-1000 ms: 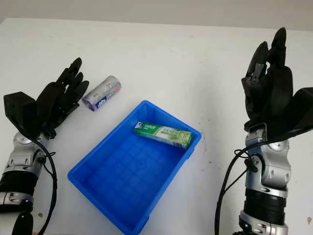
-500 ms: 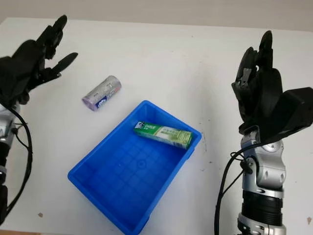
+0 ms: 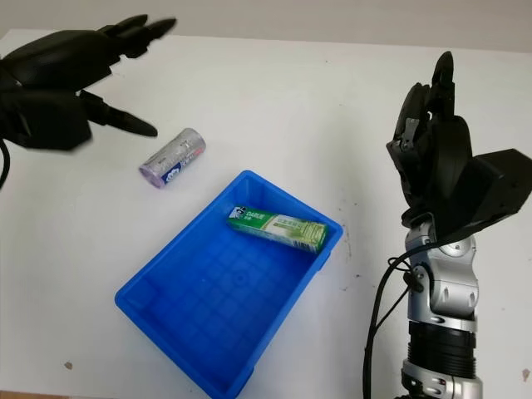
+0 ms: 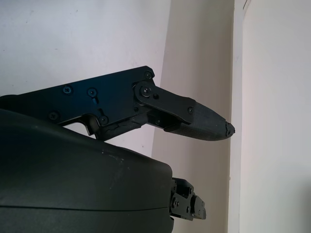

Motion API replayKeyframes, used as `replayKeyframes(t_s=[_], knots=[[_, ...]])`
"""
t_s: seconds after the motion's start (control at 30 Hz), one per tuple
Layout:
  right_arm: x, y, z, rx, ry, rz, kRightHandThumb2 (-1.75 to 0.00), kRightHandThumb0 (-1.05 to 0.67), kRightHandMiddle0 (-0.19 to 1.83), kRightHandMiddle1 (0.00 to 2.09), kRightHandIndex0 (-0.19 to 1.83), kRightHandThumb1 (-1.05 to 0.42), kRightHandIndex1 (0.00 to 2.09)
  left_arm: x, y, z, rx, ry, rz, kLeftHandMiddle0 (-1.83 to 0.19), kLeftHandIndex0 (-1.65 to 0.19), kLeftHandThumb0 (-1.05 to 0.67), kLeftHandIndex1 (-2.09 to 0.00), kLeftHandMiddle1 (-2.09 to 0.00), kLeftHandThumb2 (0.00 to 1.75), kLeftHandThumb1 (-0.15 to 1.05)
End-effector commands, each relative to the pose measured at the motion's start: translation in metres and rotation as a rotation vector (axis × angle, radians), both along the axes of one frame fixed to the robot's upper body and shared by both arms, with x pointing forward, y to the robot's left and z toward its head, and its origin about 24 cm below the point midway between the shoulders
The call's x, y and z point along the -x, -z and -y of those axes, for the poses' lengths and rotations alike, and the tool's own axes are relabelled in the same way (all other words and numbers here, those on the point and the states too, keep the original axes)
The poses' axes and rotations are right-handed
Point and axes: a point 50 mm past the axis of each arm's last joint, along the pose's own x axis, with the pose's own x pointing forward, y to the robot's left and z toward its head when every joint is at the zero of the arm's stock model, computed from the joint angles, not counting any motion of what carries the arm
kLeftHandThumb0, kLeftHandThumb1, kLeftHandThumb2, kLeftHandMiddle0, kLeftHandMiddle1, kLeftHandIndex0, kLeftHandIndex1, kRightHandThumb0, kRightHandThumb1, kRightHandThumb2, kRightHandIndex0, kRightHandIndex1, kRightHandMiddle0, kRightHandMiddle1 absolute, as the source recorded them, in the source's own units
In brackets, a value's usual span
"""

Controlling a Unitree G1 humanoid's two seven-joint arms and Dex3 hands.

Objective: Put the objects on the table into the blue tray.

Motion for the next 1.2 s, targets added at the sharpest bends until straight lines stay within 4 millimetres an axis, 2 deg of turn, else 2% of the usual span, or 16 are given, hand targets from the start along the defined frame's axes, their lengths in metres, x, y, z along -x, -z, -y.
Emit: replayKeyframes(t_s=[0.0,0.07,0.13,0.2,0.27,0.4,0.5,0.63,0.83,1.03,1.17], knots=[[0.001,-0.001,-0.001,-0.005,0.008,0.012,-0.72,-0.61,-0.19,0.0,-0.19,-1.05,0.0,0.001,-0.011,-0.008,-0.151,0.022,0.099,0.15,0.13,-0.52,-0.04,-0.05,0.04,0.86],[0.002,-0.001,0.0,0.002,0.008,0.011,-0.72,-0.61,-0.19,0.0,-0.19,-1.05,0.0,0.0,-0.008,-0.011,-0.308,0.093,0.206,0.16,0.15,-0.5,-0.03,-0.04,0.04,0.85],[0.002,0.0,0.0,0.008,0.008,0.009,-0.72,-0.62,-0.19,0.0,-0.19,-1.05,0.0,0.0,-0.006,-0.013,-0.406,0.164,0.277,0.18,0.17,-0.32,-0.03,-0.04,0.14,0.98],[0.002,0.001,0.0,0.01,0.012,0.004,-0.71,-0.62,-0.19,0.0,-0.19,-1.05,0.0,0.0,-0.005,-0.016,-0.477,0.219,0.327,0.19,0.19,-0.1,-0.03,-0.02,0.28,1.03],[0.002,0.002,0.0,0.021,0.017,-0.003,-0.71,-0.63,-0.19,0.0,-0.19,-1.05,0.0,0.0,-0.005,-0.018,-0.533,0.26,0.355,0.19,0.19,-0.04,-0.02,-0.01,0.3,1.04],[0.002,0.003,-0.001,0.026,0.023,-0.009,-0.71,-0.61,-0.19,0.0,-0.19,-1.05,0.0,-0.002,-0.004,-0.019,-0.633,0.321,0.394,0.19,0.18,-0.06,-0.03,-0.01,0.24,1.05],[0.002,0.003,-0.001,0.02,0.03,-0.011,-0.72,-0.59,-0.19,0.0,-0.19,-1.05,0.0,-0.003,-0.004,-0.018,-0.693,0.363,0.419,0.19,0.19,-0.09,0.0,0.0,0.3,1.05],[0.002,0.003,-0.003,0.009,0.025,-0.01,-0.73,-0.59,-0.19,0.0,-0.19,-1.05,0.0,-0.005,-0.005,-0.015,-0.77,0.411,0.456,0.19,0.19,-0.16,-0.02,0.0,0.25,1.05],[0.002,0.003,-0.004,-0.003,0.026,-0.008,-0.72,-0.59,-0.19,0.0,-0.19,-1.05,0.0,-0.007,-0.005,-0.007,-0.806,0.464,0.436,0.19,0.17,-0.16,-0.02,-0.01,0.26,1.05],[0.002,0.003,-0.005,-0.028,0.032,-0.006,-0.71,-0.58,-0.19,0.0,-0.19,-1.05,0.0,-0.01,0.004,0.005,-0.814,0.503,0.389,0.19,0.18,-0.21,-0.03,0.0,0.33,1.05],[0.003,0.005,-0.004,-0.034,0.044,-0.001,-0.71,-0.58,-0.19,0.0,-0.19,-1.05,0.0,-0.012,0.021,0.012,-0.823,0.518,0.296,0.14,0.13,-0.17,-0.07,-0.04,0.3,1.05]])
